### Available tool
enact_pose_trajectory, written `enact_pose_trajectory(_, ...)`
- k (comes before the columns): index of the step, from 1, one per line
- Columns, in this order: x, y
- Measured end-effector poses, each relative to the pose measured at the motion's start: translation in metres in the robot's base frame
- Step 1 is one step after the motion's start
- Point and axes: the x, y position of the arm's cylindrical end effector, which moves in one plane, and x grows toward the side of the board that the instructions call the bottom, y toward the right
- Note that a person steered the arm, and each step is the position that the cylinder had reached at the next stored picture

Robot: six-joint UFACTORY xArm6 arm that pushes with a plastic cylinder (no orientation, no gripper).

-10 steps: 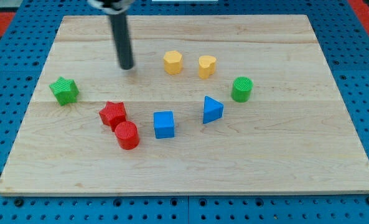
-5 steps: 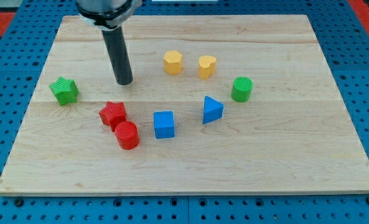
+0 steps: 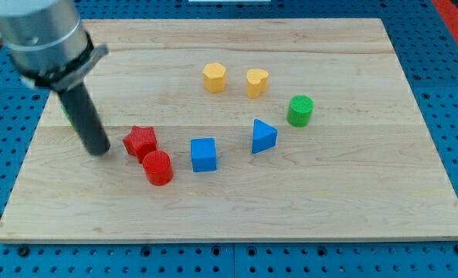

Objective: Move the red star upwards slightly

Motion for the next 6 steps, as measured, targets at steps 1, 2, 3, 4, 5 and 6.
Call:
enact_pose_trajectory(1,0.027,0.044)
enact_pose_trajectory(2,0.021,0.080)
enact_pose_trajectory(3,0.004,0.067)
enact_pose_trajectory(4,-0.018,0.057)
enact_pose_trajectory(5,-0.056,0.052)
enact_pose_trajectory(6,-0.094,0.031)
